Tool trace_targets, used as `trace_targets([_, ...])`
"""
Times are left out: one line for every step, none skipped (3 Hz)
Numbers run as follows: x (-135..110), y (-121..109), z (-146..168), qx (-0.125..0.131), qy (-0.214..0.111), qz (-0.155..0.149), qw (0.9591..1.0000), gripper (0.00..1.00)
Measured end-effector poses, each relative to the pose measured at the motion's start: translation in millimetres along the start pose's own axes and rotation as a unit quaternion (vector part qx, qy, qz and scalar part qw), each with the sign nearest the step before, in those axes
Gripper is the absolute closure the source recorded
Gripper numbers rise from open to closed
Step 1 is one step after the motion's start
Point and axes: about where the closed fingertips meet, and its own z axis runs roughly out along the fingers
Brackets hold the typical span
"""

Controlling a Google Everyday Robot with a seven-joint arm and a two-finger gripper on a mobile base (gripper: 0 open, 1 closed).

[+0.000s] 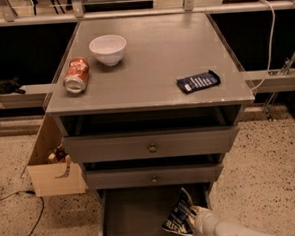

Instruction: Pick blue chip bag from bottom drawer and place on counter

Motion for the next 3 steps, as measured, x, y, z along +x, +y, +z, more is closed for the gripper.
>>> trace_targets([14, -7, -10, 0.010, 0.005, 0.012, 0.9999, 1.00])
trace_targets([14, -7, -10, 0.010, 0.005, 0.012, 0.9999, 1.00])
trace_targets([15, -18, -35, 0.036, 0.002, 0.014, 0.9993, 1.00])
